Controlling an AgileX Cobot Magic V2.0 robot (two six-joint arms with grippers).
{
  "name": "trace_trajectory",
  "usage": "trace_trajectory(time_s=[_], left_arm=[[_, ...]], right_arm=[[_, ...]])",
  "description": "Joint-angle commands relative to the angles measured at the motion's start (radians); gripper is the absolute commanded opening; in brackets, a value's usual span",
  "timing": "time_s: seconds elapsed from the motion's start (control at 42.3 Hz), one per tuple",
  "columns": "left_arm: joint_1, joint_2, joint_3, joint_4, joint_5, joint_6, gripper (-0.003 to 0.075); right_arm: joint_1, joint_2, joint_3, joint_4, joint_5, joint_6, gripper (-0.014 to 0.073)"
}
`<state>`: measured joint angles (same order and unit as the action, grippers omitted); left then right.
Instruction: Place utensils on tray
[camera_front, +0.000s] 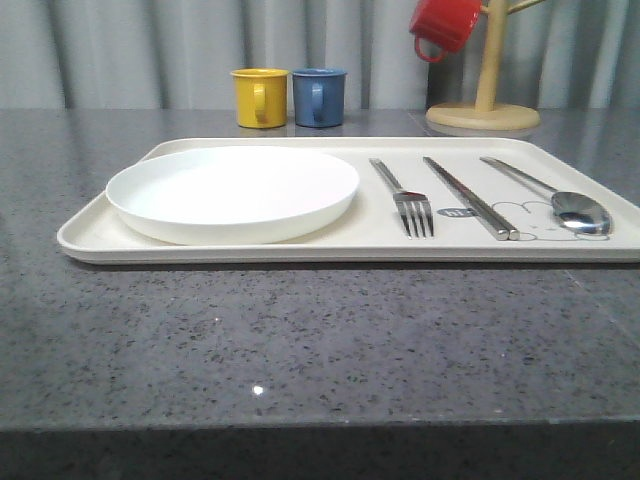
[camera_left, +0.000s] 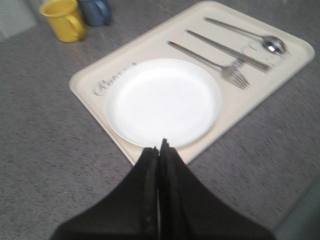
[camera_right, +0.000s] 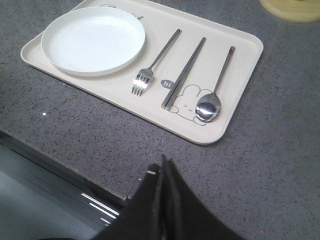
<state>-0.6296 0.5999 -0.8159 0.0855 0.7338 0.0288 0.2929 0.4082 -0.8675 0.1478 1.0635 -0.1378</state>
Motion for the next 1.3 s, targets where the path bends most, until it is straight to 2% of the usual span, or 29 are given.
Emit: trace_trajectory(time_s=[0.0,0.166,0.284,0.52,0.828,1.278], left_arm=[[0.112,-0.064,0.064,-0.013,-0.210,-0.010,-0.0020],[0.321,-0.226,0.278,-0.033,-0.387,-0.010,-0.0020],[0.445,-0.362,0.426,-0.064,-0.462,-0.010,-0.0020],[0.569,-0.567,0.664,-0.132,-0.644,-0.010,-0.0020],[0.595,-0.626,0.834,-0.157,-0.836,-0.010,-0.0020],[0.593,-0.626,0.832,-0.153,-0.812,-0.010,-0.0020]], right_arm=[[0.000,0.010,-0.018,0.009,-0.073,-0.002,-0.0067],[0.000,0.010,-0.018,0.009,-0.073,-0.002,-0.0067],[0.000,0.010,-0.018,0.009,-0.073,-0.002,-0.0067],[0.000,0.010,-0.018,0.009,-0.073,-0.002,-0.0067],[0.000,0.010,-0.018,0.009,-0.073,-0.002,-0.0067],[0.000,0.010,-0.018,0.009,-0.073,-0.002,-0.0067]])
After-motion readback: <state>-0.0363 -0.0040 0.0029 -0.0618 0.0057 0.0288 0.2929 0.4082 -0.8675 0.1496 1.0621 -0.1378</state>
